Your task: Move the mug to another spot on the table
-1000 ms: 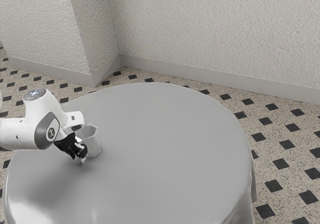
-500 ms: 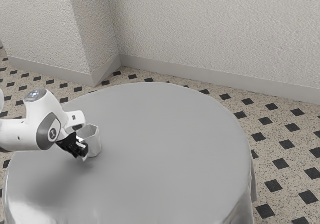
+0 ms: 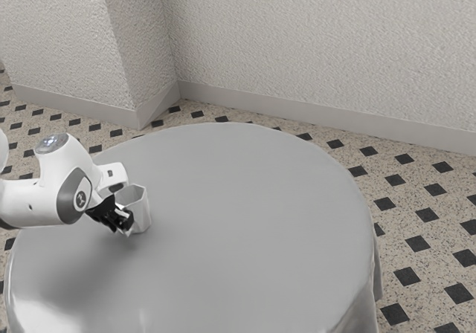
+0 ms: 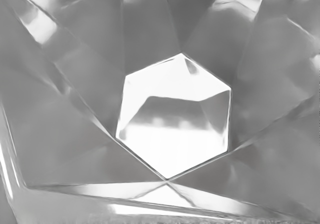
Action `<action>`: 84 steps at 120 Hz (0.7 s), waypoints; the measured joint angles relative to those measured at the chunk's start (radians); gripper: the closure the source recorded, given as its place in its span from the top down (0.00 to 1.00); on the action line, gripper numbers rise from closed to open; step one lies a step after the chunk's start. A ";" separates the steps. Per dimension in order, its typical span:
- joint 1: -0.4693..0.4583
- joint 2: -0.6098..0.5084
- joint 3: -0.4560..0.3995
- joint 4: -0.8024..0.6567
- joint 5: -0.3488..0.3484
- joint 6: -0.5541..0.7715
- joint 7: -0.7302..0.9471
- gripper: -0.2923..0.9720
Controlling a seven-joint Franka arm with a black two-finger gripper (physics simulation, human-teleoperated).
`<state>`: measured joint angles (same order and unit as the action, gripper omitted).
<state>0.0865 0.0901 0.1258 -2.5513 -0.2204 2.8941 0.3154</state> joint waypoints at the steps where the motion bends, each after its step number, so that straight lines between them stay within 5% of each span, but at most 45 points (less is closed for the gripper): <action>1: 0.000 0.000 0.000 0.000 -0.001 0.000 0.000 0.37; 84: -0.057 -0.036 -0.002 0.003 -0.100 0.103 0.002 0.28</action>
<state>0.0291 0.0545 0.1238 -2.5484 -0.3205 2.9967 0.3172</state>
